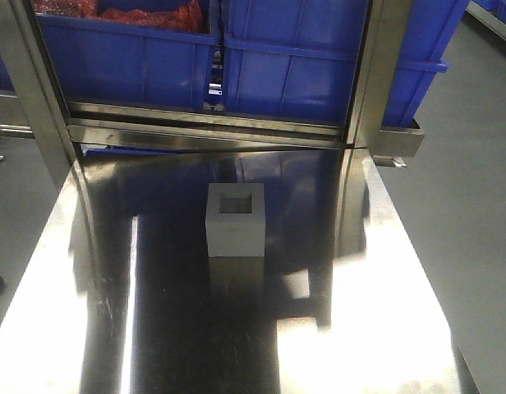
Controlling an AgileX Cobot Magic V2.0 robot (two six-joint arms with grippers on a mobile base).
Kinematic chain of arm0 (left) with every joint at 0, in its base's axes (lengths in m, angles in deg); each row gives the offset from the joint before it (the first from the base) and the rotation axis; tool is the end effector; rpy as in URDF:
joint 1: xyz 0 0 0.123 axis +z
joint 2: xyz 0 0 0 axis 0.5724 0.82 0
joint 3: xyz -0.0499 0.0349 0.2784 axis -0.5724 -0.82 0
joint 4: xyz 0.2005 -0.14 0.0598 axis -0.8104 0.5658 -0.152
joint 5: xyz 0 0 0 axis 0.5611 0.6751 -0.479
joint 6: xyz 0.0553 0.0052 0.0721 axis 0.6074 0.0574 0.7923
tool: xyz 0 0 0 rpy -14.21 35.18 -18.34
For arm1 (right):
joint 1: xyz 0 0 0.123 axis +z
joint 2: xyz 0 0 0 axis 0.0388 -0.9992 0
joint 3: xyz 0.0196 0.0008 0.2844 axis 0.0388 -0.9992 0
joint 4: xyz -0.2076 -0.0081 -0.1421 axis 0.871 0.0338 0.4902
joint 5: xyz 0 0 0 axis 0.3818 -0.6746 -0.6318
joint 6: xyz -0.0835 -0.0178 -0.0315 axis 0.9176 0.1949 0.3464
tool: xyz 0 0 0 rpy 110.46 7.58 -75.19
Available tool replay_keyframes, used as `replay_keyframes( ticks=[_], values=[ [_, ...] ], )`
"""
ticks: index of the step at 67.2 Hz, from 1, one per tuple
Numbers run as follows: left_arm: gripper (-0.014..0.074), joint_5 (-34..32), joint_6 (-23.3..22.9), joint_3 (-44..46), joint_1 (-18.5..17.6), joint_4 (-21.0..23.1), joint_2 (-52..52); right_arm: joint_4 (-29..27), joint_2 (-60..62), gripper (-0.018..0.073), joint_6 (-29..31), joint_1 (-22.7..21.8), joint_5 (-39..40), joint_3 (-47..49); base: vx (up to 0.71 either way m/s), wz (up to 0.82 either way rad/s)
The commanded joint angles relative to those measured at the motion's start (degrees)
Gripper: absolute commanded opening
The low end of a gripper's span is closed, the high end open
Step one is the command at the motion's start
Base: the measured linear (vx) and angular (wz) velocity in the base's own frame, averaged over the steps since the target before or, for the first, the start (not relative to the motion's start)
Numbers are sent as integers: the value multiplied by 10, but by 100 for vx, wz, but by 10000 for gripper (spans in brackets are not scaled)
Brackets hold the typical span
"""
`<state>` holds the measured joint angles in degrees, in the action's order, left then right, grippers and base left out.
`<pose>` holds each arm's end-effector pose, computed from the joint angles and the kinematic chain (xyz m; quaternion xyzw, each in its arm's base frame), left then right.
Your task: Sort gray base to blue bin
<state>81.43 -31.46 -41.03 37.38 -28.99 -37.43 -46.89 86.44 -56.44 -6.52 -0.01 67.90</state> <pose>0.1147 0.0050 0.3176 -0.0101 0.8278 0.0172 0.5607 0.0559 -0.0041 0.1841 0.0354 0.7596 -0.0174 0.6492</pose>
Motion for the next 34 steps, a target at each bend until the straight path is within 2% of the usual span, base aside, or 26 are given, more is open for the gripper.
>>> replay_keyframes(
  ticks=[1, 7, 10, 21, 28, 30, 34],
  values=[
    [447, -37, -1, 21, 1, 6, 5, 4, -11, -5, 7, -3, 43, -1, 0, 0],
    [661, -37, -1, 21, 1, 6, 5, 4, -11, -5, 7, -3, 43, -1, 0, 0],
    [736, -37, -1, 21, 1, 6, 5, 4, -11, -5, 7, -3, 43, -1, 0, 0],
    [716, -40, -4, 21, 1, 8, 5, 4, -11, -5, 7, -3, 43, -1, 0, 0],
    [682, -44, -29, 24, 1, 42, 6, 4, -11, -5, 7, -3, 43, -1, 0, 0],
    [668, -41, -22, 25, 0, 50, 9, 4, -11, -5, 7, -3, 43, -1, 0, 0],
    [645, -26, 20, 36, -1, 70, 22, 4, -11, -5, 7, -3, 43, -1, 0, 0]
  ],
)
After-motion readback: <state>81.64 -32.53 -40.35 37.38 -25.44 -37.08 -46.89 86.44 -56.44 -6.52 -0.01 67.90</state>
